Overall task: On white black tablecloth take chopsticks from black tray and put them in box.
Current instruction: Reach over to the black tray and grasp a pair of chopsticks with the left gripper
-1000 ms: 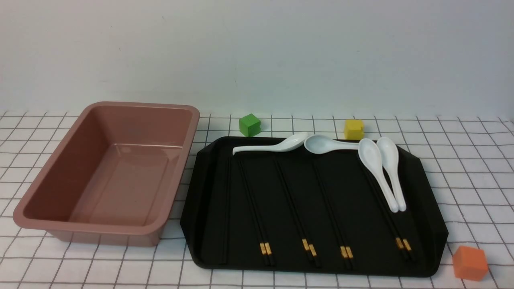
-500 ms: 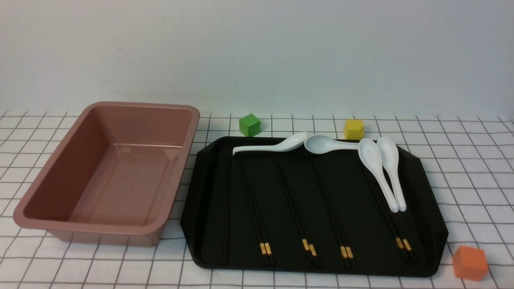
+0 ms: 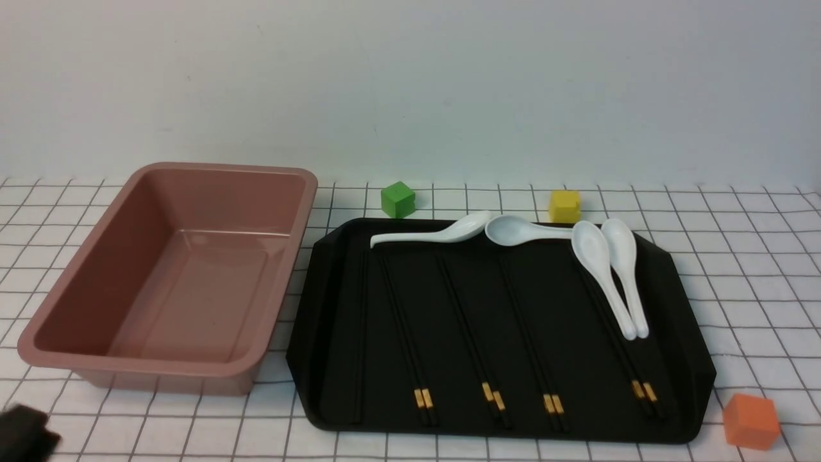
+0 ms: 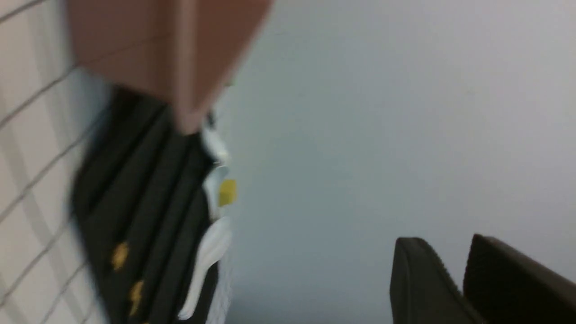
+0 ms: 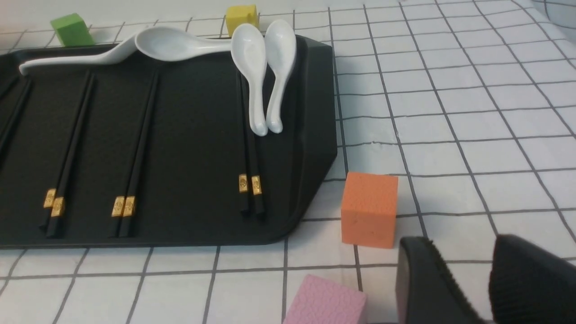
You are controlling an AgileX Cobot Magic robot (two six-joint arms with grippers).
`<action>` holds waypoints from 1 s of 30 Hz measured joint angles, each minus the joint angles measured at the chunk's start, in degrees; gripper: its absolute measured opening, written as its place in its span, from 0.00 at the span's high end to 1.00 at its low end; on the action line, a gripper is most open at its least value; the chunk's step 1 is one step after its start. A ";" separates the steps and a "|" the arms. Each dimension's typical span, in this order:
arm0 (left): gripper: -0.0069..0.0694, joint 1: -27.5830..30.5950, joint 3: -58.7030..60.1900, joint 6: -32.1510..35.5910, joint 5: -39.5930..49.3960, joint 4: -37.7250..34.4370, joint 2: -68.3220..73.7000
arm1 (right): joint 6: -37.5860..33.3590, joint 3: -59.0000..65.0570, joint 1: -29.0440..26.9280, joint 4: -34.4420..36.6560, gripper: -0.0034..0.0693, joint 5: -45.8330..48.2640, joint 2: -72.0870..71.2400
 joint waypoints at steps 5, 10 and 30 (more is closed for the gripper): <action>0.93 0.00 -17.77 13.13 15.20 6.91 20.18 | 0.00 0.00 0.00 0.00 0.62 0.00 0.00; 0.93 0.00 -30.29 18.73 40.08 20.74 46.26 | 0.00 0.00 0.00 0.00 0.62 0.00 0.00; 0.75 -28.74 -58.95 -5.17 33.95 48.66 92.15 | 0.00 0.00 0.00 0.00 0.62 0.00 0.00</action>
